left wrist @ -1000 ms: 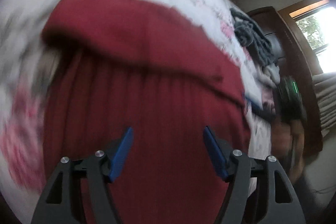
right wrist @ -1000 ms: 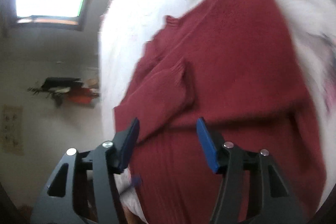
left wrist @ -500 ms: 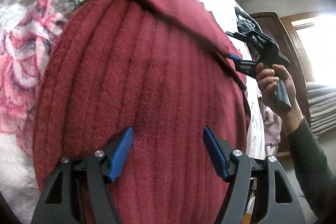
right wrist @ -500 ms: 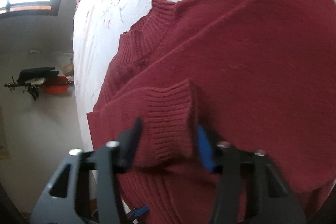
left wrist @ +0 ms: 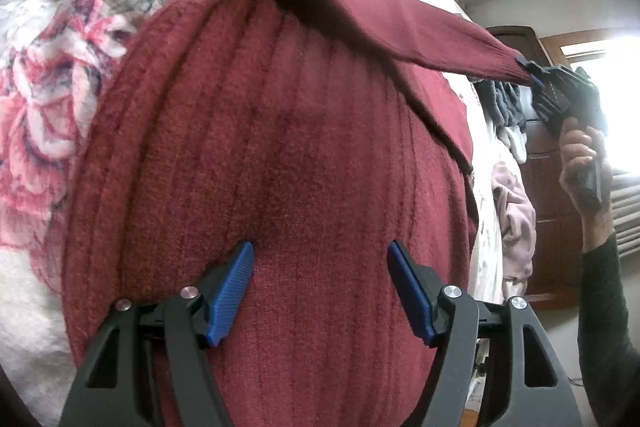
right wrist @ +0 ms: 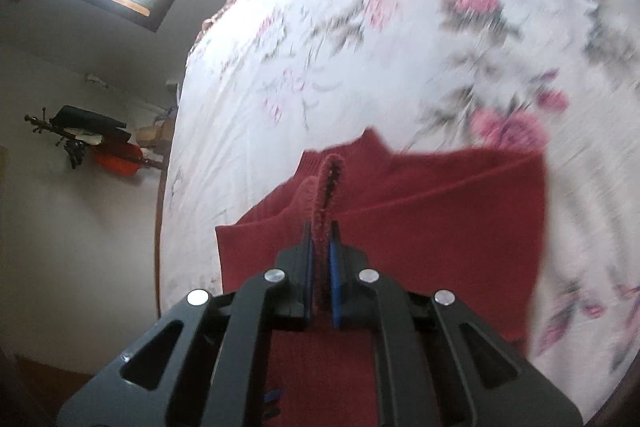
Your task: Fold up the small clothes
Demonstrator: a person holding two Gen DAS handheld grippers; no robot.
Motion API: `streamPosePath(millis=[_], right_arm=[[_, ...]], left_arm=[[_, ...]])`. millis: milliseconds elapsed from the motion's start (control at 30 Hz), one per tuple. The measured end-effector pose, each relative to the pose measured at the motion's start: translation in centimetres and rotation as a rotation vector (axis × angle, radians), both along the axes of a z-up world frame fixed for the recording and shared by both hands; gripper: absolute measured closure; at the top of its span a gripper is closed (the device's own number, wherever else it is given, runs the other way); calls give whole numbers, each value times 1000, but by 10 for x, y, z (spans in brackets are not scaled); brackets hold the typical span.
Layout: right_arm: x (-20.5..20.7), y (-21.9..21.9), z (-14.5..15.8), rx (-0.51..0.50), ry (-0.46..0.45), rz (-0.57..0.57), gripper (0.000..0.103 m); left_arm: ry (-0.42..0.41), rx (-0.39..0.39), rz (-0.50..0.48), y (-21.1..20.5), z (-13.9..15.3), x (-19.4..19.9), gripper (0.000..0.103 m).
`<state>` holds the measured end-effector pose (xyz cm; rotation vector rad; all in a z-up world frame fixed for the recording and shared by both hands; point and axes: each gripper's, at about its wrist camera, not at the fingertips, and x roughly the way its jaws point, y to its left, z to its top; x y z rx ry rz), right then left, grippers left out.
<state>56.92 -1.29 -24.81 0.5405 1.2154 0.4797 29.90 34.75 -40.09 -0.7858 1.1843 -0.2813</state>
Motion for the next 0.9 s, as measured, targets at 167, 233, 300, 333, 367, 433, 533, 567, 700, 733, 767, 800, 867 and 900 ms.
streamPosePath(millis=[167,233,300,333,367,433,533,567,700,733,767,800,867,900], right_arm=[[-7,-38,-4,-32,-17,-35,98],[-9,-51,-19,-38,2,-50,98],[-9,-60,-35,-45,16,-61,98],[-10,-63,-45,-45,27,-67,98],[-11,-65,-53,-44,35,-73,98],[-13,-73,-70,-43,50,-86,98],[-15,-80,-90,-45,72,-99,98],[-16,-82,-96,-49,74,-101,98],[-15,-88,-114,-44,83,-110,98],[-15,-89,-120,-43,82,-108,98],[-15,-89,-123,-47,80,-104,98],[-15,-88,-128,-55,80,-96,97],[-14,-87,-138,-101,89,-72,92],[-13,-89,-140,-111,84,-70,90]], left_arm=[[12,-50,22,6,8,2,36],[-16,-50,16,8,20,3,36],[-41,-48,11,12,31,9,36],[-49,-44,12,15,35,13,36],[-57,-40,13,18,40,17,36],[-76,-34,12,25,49,30,36],[-106,-8,15,35,60,52,36],[-113,1,17,37,62,59,36],[-141,45,13,48,72,96,36],[-147,52,10,50,73,105,36],[-148,64,8,52,73,118,36],[-149,72,4,53,74,127,36],[-152,95,-4,56,75,150,36],[-146,104,-4,59,74,164,36]])
